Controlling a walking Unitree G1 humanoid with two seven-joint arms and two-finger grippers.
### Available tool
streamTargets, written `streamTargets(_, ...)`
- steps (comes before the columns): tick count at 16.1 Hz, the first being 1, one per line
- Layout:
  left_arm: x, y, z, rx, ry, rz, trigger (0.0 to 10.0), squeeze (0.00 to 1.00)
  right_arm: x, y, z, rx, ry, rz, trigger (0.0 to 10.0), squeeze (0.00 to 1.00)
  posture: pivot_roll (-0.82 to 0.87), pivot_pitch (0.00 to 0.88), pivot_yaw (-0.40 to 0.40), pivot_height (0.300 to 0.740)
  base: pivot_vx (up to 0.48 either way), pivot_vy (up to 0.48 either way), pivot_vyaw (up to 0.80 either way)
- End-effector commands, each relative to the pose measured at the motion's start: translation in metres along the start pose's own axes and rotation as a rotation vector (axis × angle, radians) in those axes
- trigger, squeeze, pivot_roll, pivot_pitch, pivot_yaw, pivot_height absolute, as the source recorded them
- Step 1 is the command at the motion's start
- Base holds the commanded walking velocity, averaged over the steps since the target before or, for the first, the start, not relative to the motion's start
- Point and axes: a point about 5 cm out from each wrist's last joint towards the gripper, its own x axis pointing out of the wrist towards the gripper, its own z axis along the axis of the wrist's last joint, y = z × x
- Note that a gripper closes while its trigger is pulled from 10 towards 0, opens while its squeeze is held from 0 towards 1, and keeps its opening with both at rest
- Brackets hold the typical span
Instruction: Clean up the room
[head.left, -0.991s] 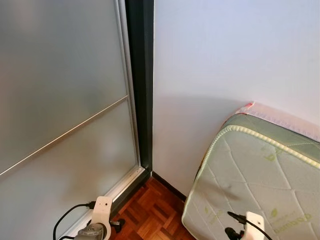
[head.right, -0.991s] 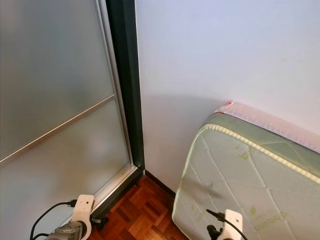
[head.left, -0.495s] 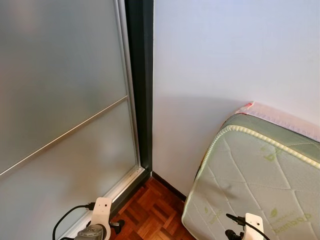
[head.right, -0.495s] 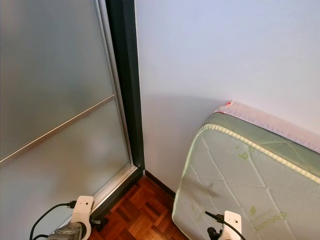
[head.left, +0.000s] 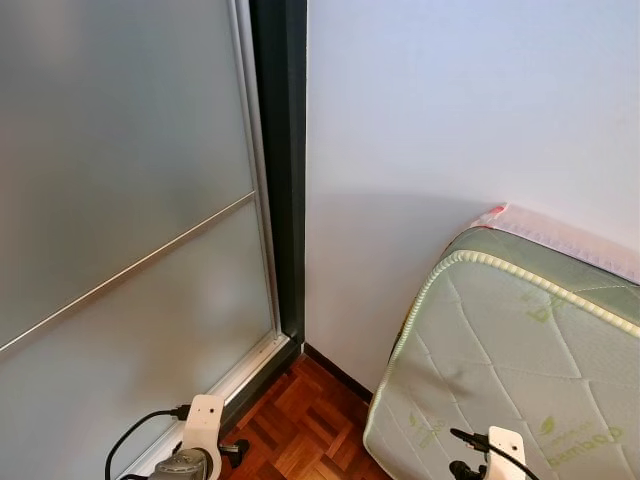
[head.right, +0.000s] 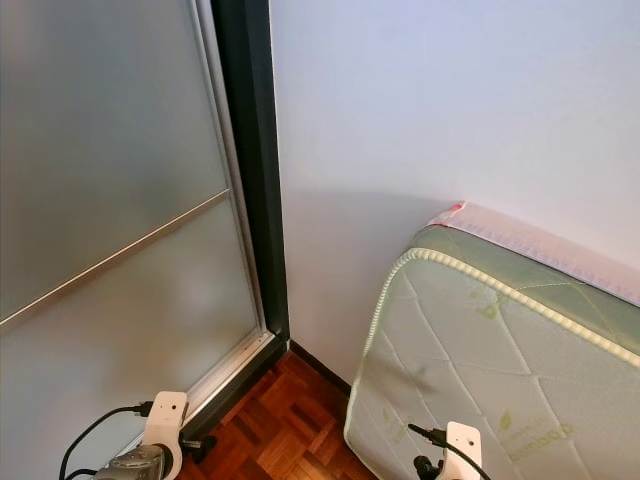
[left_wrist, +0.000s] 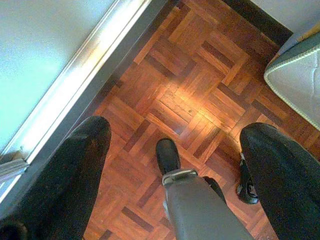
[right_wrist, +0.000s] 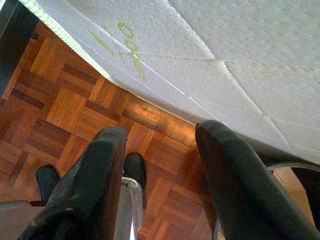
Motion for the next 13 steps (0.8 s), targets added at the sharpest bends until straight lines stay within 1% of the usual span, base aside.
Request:
streamTargets(1, -0.0002, 0.0002, -0.0034, 0.001, 0.018, 0.001, 10.0, 0.0, -0.0001, -0.003, 0.0039, -0.005, -0.005, -0.008, 10.0, 0.0, -0.02, 0.0, -0.052, 0.74, 0.0, 0.0, 0.0)
streamTargets(7, -0.0002, 0.0002, -0.003, 0.002, 0.016, 0.002, 10.0, 0.0, 0.0, -0.0027, 0.0037, -0.025, 0.01, 0.002, 10.0, 0.0, -0.02, 0.0, -0.052, 0.74, 0.0, 0.0, 0.0)
streamTargets(8, -0.0002, 0.0002, -0.0029, 0.001, 0.016, 0.003, 10.0, 0.0, 0.0, -0.0027, 0.0037, -0.037, 0.015, 0.007, 10.0, 0.0, -0.02, 0.0, -0.052, 0.74, -0.255, 0.0, 0.0)
streamTargets(13, -0.0001, 0.0, -0.0028, 0.004, 0.017, 0.002, 10.0, 0.0, 0.0, -0.0027, 0.004, -0.042, 0.016, 0.011, 10.0, 0.0, -0.02, 0.0, -0.053, 0.74, -0.262, 0.0, 0.0)
